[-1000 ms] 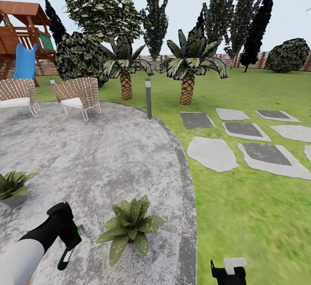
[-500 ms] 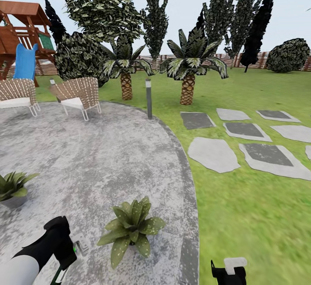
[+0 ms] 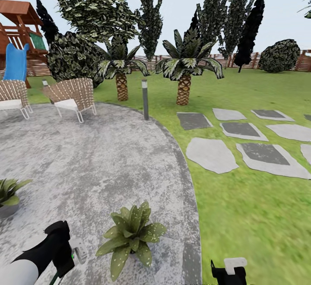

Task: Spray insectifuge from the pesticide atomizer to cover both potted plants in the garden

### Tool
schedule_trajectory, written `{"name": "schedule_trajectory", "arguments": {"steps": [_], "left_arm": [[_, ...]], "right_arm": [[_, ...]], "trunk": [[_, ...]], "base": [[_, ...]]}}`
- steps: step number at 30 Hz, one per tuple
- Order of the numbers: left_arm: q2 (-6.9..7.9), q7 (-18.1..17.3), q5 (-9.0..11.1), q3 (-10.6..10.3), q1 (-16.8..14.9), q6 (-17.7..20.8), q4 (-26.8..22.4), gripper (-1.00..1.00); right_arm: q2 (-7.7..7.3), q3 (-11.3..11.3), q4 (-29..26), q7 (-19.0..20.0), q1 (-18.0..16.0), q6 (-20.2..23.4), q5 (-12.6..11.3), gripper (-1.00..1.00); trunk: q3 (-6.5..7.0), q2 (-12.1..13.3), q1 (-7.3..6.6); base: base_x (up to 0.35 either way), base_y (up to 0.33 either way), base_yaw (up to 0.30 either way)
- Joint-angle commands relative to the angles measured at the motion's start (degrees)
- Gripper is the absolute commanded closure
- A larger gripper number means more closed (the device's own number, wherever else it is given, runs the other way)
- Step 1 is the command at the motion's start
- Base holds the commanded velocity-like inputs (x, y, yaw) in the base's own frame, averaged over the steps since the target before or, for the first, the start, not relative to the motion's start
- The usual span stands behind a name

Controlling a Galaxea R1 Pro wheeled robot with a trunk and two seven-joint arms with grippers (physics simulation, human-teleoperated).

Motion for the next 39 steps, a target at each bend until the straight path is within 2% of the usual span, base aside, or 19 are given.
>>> {"name": "schedule_trajectory", "arguments": {"steps": [1, 9, 17, 25, 29, 33, 39], "left_arm": [[0.09, -0.3, -0.2, -0.3, 0.3, 0.4, -0.1, 1.00], [0.36, -1.0, -0.2, 0.1, -0.2, 0.4, -1.0, 1.00], [-0.33, -1.1, -0.1, -0.3, -0.3, 0.3, -1.2, 1.00], [-0.41, -1.1, 0.0, -0.3, 0.0, 0.1, -1.2, 1.00], [-0.54, -1.2, 0.4, -0.2, -0.4, 0.1, -1.5, 1.00], [-0.54, -1.5, 0.5, -0.3, -0.4, 0.2, -4.2, 1.00], [-0.46, -3.5, 0.1, -0.4, -0.4, 0.1, -5.7, 1.00]], "right_arm": [[0.03, -0.4, 0.1, -0.2, -0.1, -0.2, 0.6, -1.00], [0.03, -0.4, 0.1, -0.2, -0.1, -0.2, 0.6, -1.00], [0.03, -0.4, 0.1, -0.2, -0.1, -0.2, 0.6, -1.00], [0.03, -0.3, 0.1, -0.2, -0.1, -0.2, 0.6, -1.00], [0.03, -0.4, 0.1, -0.1, -0.1, -0.2, 0.6, -1.00], [0.03, -0.3, 0.1, -0.1, -0.1, -0.2, 0.6, -1.00], [0.06, -0.4, 0.1, -0.1, -0.1, -0.2, 0.6, -1.00]], "trunk": [[-0.03, 0.0, -0.01], [-0.01, 0.0, -0.01], [-0.01, 0.0, -0.01], [-0.01, 0.0, -0.01], [-0.01, 0.0, -0.01], [-0.01, 0.0, -0.01], [-0.01, 0.0, -0.01]], "base": [[0.000, 0.000, -0.253], [0.013, 0.011, -0.056], [0.162, 0.222, 0.000], [-0.155, 0.220, -0.003], [-0.018, 0.019, -0.210], [-0.001, 0.001, -0.258], [0.000, 0.000, -0.261]]}}
